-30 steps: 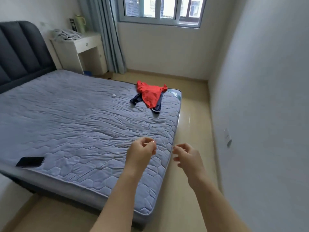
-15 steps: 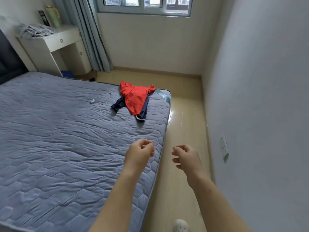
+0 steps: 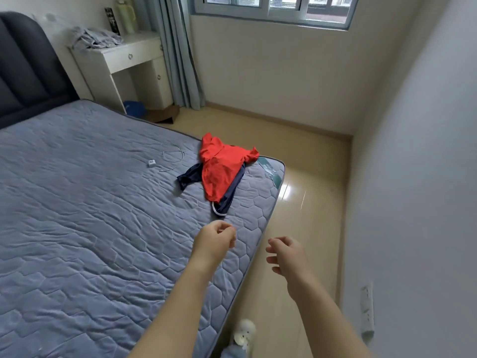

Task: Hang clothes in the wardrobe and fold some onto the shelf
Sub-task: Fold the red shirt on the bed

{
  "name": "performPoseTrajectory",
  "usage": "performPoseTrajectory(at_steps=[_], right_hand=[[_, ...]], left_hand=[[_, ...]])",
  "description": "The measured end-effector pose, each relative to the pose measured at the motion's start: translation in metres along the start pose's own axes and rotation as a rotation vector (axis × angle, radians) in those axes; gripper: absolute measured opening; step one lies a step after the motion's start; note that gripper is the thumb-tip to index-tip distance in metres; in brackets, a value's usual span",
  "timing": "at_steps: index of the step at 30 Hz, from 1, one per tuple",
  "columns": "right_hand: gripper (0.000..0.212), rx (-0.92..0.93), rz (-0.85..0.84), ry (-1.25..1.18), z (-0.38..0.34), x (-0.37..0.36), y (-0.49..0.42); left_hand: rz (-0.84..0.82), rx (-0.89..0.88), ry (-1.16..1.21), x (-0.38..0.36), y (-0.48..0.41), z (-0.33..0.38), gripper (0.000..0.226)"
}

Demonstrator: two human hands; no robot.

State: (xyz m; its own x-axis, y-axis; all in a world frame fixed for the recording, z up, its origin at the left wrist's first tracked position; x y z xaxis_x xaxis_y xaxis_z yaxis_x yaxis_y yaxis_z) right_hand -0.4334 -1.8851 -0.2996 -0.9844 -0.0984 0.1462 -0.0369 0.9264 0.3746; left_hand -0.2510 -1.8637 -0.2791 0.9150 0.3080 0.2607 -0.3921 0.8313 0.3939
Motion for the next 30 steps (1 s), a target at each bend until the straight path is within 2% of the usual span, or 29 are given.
performPoseTrajectory(at_steps=[11,16,23,30], right_hand=[[0.009,-0.075,-0.089,0.087,-0.068,-0.035,-0.225],[0.01,-0.122,-0.137,0.097,-0.085,-0.056,-0.292],[0.01,-0.173,-0.277,0.192,-0.093,-0.093,-0.407],[0.014,-0.258,-0.471,0.425,-0.062,-0.114,-0.538]], left_hand=[[0.043,0.09,0.035,-0.031,-0.225,0.064,0.02],[0.084,0.146,0.021,-0.029,-0.29,0.079,0.021],[0.205,0.283,0.062,-0.037,-0.379,0.066,0.019],[0.408,0.563,0.219,-0.068,-0.462,0.017,0.021]])
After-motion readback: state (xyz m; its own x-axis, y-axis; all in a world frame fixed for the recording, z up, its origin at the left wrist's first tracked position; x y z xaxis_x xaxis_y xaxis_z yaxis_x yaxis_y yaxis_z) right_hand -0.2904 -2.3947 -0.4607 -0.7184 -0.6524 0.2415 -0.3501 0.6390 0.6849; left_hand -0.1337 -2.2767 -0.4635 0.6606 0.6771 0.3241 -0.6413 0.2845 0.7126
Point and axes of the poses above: each hand's wrist, its own y-axis away from the middle knuckle, its own x-axis out of the back of the hand, z = x × y, the point moved 9 cm from there along -y, towards the middle knuckle, and after that the axes turned 5 degrees about x, right-handed, at the moved point
